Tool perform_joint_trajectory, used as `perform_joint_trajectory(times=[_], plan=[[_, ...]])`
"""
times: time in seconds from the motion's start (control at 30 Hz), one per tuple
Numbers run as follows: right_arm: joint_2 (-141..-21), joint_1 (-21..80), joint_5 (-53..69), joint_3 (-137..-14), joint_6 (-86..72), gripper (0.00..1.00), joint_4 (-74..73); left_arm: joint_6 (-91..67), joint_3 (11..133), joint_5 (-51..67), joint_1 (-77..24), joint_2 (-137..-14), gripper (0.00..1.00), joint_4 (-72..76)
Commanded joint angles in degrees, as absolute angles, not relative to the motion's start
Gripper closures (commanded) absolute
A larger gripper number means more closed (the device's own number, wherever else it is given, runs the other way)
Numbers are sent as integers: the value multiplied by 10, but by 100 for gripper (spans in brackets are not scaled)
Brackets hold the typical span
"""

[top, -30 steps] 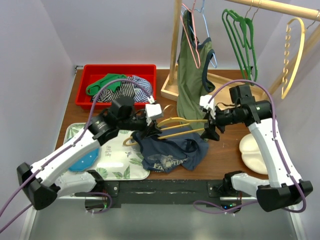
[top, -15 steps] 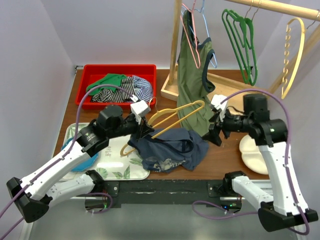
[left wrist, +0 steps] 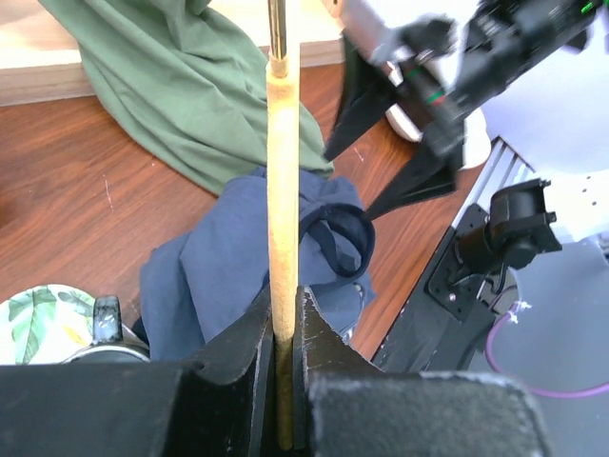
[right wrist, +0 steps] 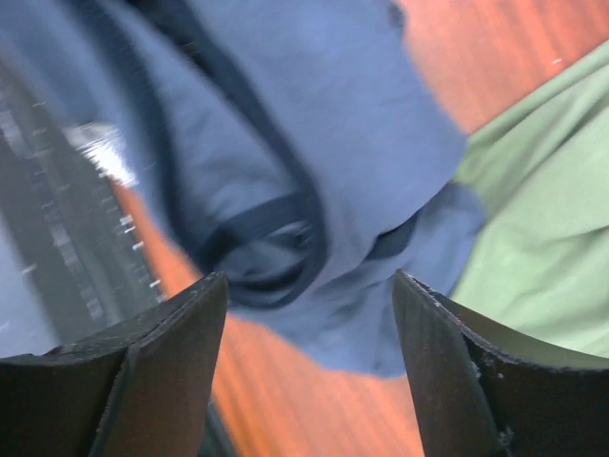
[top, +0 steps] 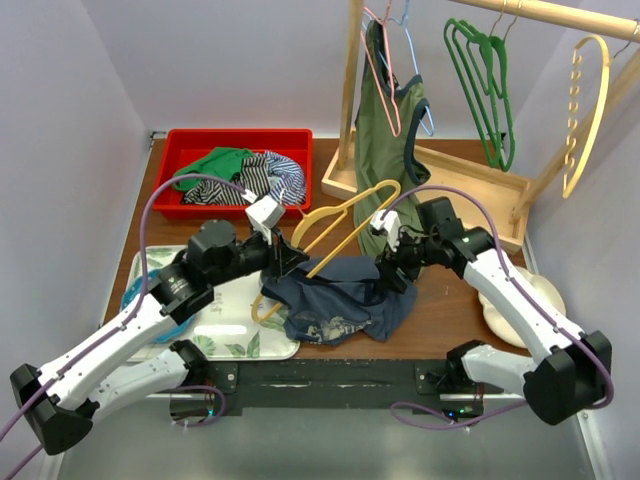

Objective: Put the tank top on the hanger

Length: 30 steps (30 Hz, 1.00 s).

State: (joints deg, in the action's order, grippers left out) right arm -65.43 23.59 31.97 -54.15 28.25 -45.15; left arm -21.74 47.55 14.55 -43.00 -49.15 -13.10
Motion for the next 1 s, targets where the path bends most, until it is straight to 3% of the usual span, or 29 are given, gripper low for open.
perform_joint_trajectory(times=[0.0,0.1,0.2,0.23,0.3,0.33,0.43,0.63,0.97], plan=[[-678,271,265,-519,265,28,-368,-252,469,125,-427,-471,100,-71],[-683,292,240,-502,272,30,-358,-264,461,111,-427,-458,100,-63],[-686,294,219,-492,273,46,-349,-271,451,100,-428,-444,100,-62],[-686,294,208,-490,272,58,-349,-271,446,98,-427,-439,100,-62],[-693,294,196,-487,271,73,-353,-268,443,98,-427,-433,100,-69],[-693,294,188,-490,269,87,-358,-265,441,99,-427,-429,100,-76],[-672,282,142,-505,245,100,-368,-232,439,124,-427,-414,100,-91],[-635,138,148,-595,207,100,-384,-152,440,198,-427,-389,100,-135],[-648,91,158,-707,172,100,-411,-88,455,212,-427,-403,100,-194]])
